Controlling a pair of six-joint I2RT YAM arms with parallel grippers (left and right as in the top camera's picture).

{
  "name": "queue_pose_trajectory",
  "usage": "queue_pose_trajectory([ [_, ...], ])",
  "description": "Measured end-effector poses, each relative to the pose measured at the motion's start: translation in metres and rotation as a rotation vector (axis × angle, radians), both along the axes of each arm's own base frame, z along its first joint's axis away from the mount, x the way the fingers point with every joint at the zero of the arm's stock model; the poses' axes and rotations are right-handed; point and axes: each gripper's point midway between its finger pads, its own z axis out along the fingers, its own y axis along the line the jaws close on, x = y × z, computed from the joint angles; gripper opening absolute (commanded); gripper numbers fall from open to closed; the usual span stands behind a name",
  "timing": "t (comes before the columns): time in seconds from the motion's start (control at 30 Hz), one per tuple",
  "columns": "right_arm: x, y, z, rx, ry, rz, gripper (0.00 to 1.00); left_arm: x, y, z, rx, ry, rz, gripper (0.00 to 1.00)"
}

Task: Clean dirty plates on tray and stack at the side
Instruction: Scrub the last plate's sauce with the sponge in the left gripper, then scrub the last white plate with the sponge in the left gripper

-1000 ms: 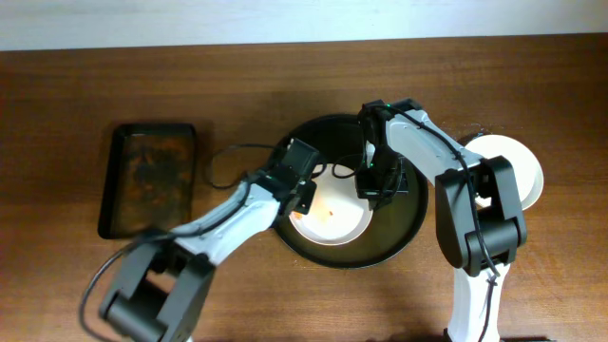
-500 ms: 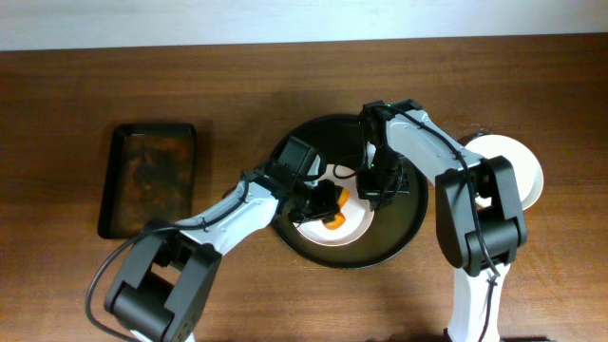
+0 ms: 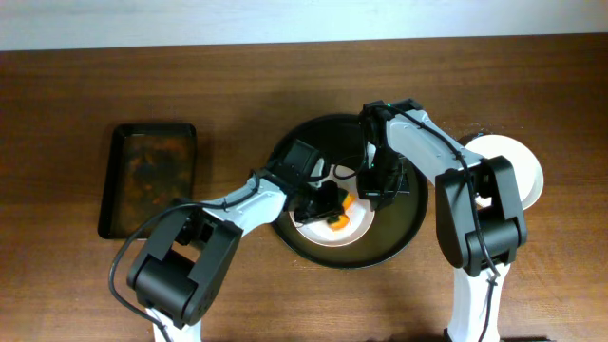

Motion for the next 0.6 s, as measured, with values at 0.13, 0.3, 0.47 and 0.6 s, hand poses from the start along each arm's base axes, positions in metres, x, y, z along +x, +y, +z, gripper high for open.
queue_pose_trajectory([
  [0.13,0.000,0.000,0.000,0.001,0.000,0.003,0.04,0.028,0.037,0.001,0.123,-0.110,0.051,0.00],
  [0.3,0.000,0.000,0.000,0.002,0.000,0.003,0.04,0.041,0.089,0.001,0.411,-0.219,0.101,0.00],
  [0.47,-0.003,0.009,0.001,0.033,0.010,0.003,0.04,0.052,0.097,0.002,0.520,-0.334,0.053,0.00],
  [0.6,-0.003,0.013,0.002,0.055,0.014,-0.002,0.04,0.058,0.099,0.005,0.548,-0.356,0.044,0.00],
])
